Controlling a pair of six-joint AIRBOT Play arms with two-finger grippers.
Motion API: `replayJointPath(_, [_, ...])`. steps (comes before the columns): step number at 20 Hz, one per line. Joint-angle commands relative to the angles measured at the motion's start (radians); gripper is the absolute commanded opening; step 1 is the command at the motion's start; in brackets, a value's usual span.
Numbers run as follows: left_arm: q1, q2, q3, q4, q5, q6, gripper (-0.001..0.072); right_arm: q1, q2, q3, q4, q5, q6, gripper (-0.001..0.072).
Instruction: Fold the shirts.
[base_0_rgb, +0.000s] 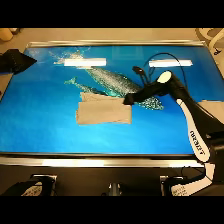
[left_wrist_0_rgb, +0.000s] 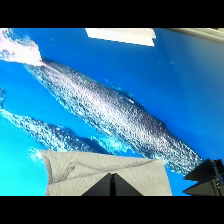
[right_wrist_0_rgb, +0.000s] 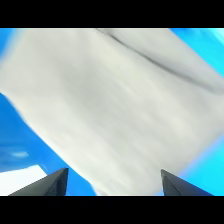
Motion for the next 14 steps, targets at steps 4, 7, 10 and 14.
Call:
replayJointPath(4, [-0.001,0.003,-0.079,-0.001,-0.004,0.002,0.0031,-0.05,-0.068,-0.048,-0.103,0.034,0.016,0.0631])
replayJointPath(7, [-0.001,0.003,-0.08,-0.001,-0.003,0.002,0.0031,0.015,-0.114,-0.048,-0.027,-0.017,-0.021,0.0612])
replayJointPath(10, [-0.001,0.003,-0.08,-0.001,-0.003,-0.002,0.003,0.068,-0.132,-0.048,-0.002,-0.089,-0.027,0.0584])
replayJointPath(14, [-0.001,0.003,-0.08,-0.006,-0.003,-0.002,0.0031,0.076,-0.141,-0.047,0.005,-0.132,0.034,0.0227])
